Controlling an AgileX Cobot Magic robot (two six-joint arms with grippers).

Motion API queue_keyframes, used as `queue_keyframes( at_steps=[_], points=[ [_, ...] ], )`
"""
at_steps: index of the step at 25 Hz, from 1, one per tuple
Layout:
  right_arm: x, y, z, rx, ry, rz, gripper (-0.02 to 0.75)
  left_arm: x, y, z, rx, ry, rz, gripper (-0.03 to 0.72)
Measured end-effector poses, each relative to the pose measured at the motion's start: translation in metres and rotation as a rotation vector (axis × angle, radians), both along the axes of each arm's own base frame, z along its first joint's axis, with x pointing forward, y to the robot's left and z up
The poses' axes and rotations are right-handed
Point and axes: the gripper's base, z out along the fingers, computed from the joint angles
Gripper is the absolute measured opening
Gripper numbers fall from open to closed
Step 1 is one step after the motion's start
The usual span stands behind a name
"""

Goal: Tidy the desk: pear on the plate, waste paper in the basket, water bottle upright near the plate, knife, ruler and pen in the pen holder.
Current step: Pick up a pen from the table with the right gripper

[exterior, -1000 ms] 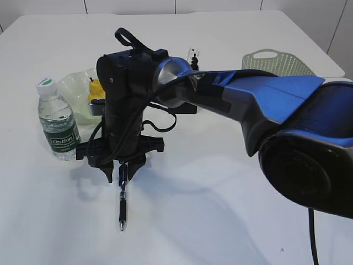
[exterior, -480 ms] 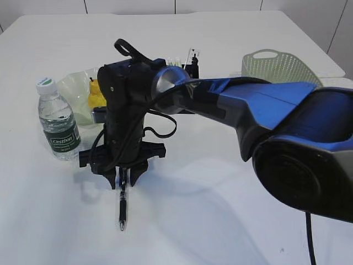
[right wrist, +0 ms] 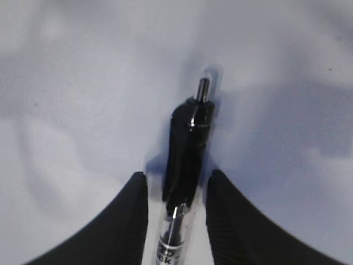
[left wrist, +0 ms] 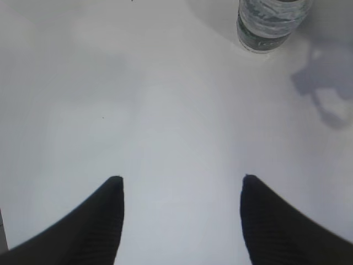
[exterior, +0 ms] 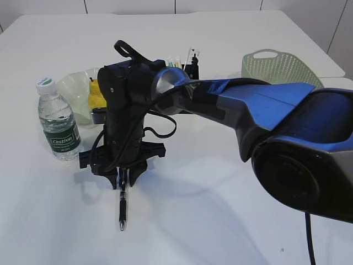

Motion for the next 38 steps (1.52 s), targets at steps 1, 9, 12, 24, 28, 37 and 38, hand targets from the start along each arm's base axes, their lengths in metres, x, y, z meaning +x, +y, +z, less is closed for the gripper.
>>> queue_keyframes(
  at_steps=[1,9,12,24,28,37,38],
  points=[
    [0.0,0.0,-0.001,-0.001,0.0,0.007,0.298,0.0,0.0,0.0,0.0,0.0,0.0,0.466],
    [0.0,0.0,-0.001,-0.003,-0.009,0.035,0.113,0.0,0.0,0.0,0.001,0.0,-0.001,0.466],
    [0.001,0.0,-0.001,-0.004,-0.012,0.051,0.088,0.0,0.0,0.0,0.001,0.0,-0.001,0.466],
    [0.002,-0.001,0.018,0.007,-0.068,0.112,0.086,0.0,0.0,0.0,0.001,0.001,-0.003,0.466],
    [0.003,-0.004,0.042,0.012,-0.126,0.124,0.086,0.0,0.0,0.0,0.001,0.001,-0.003,0.466],
    [0.007,-0.017,0.083,-0.054,-0.279,0.159,0.086,0.0,0.0,0.0,0.001,0.001,-0.003,0.466],
    [0.007,-0.02,0.092,-0.07,-0.31,0.164,0.086,0.0,0.0,0.0,0.001,0.001,-0.003,0.466]
  ],
)
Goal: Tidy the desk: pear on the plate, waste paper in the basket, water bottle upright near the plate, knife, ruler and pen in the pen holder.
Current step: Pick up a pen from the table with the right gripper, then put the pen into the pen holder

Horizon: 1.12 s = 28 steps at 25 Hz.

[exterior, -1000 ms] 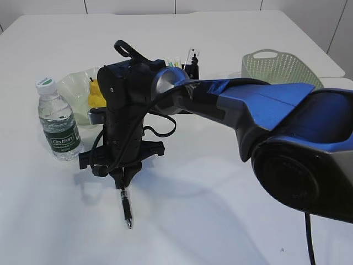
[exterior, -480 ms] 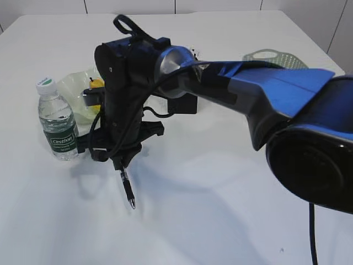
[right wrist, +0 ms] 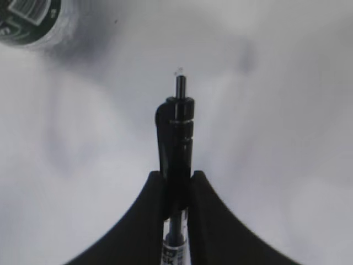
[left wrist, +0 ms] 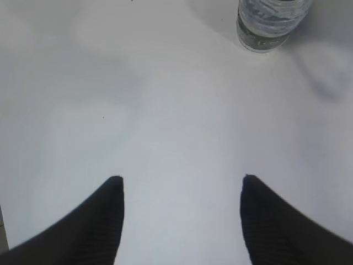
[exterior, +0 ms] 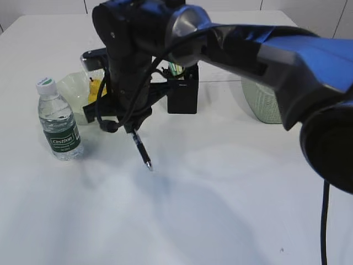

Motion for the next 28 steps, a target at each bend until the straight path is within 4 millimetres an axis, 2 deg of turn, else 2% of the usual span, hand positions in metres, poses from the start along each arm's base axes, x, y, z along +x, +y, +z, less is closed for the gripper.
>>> queue_keyframes(
  at_steps=[7,14,19,24,28],
  points=[
    [-0.001,-0.017,0.05,-0.059,-0.166,0.022,0.086,0.0,0.0,0.0,0.0,0.0,0.0,0.466],
    [0.002,-0.029,0.065,-0.057,-0.195,0.075,0.086,0.0,0.0,0.0,0.0,0.0,0.0,0.466],
    [0.018,-0.048,0.082,0.025,-0.242,0.095,0.086,0.0,0.0,0.0,0.002,0.0,0.0,0.466],
    [0.036,-0.069,0.102,0.106,-0.365,0.104,0.086,0.0,0.0,0.0,0.003,-0.001,0.0,0.466],
    [0.053,-0.084,0.11,0.142,-0.467,0.104,0.086,0.0,0.0,0.0,0.005,-0.001,0.0,0.466]
  ],
)
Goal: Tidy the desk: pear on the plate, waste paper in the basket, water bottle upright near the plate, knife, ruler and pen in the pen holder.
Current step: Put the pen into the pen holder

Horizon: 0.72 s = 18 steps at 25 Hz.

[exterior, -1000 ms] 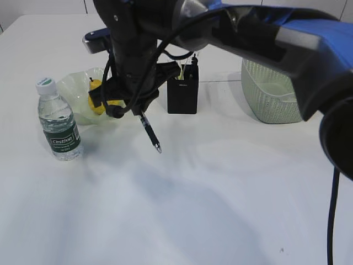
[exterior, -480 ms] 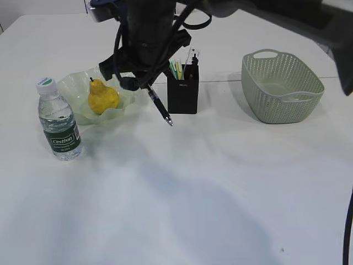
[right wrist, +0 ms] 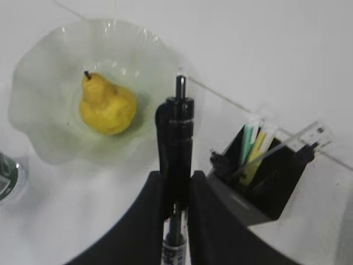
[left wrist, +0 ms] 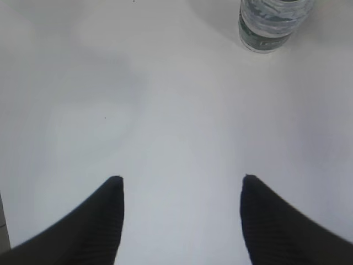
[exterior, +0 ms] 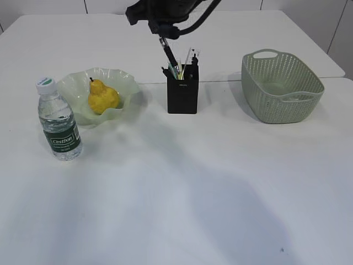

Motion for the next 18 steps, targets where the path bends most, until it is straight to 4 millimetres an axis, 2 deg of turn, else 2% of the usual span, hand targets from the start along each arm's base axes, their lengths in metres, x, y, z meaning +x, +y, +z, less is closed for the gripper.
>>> queue_keyframes(
  at_steps=[3,8,18],
  points=[
    [0.012,-0.009,0.005,0.035,-0.084,-0.007,0.086,0.001,0.0,0.0,-0.001,-0.013,-0.003,0.466],
    [0.028,-0.022,-0.003,0.057,-0.184,-0.015,0.086,0.004,0.001,0.002,0.017,-0.053,-0.012,0.466],
    [0.052,-0.048,-0.053,0.13,-0.38,-0.043,0.086,0.011,0.0,0.005,0.018,-0.129,-0.033,0.466]
  ],
)
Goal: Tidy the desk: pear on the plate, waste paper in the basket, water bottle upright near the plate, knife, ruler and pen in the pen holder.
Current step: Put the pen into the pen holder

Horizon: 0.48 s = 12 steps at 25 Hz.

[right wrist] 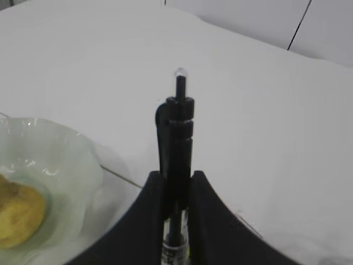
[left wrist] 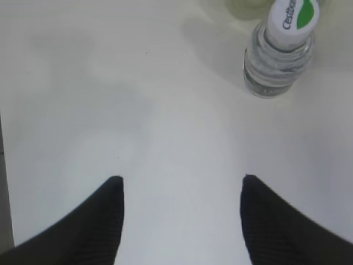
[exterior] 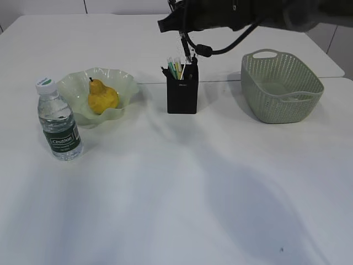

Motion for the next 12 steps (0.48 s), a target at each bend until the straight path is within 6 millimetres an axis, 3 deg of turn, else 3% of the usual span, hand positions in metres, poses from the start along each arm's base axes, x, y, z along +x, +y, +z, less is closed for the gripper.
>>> queue_keyframes(
  at_steps=[5,12],
  points=[
    [0.001,-0.007,-0.018,0.065,-0.112,-0.003,0.086,0.003,-0.001,0.001,-0.003,-0.032,-0.011,0.466],
    [0.005,-0.004,-0.017,0.156,-0.256,0.007,0.086,0.003,-0.001,0.002,-0.004,-0.035,-0.012,0.466]
  ],
)
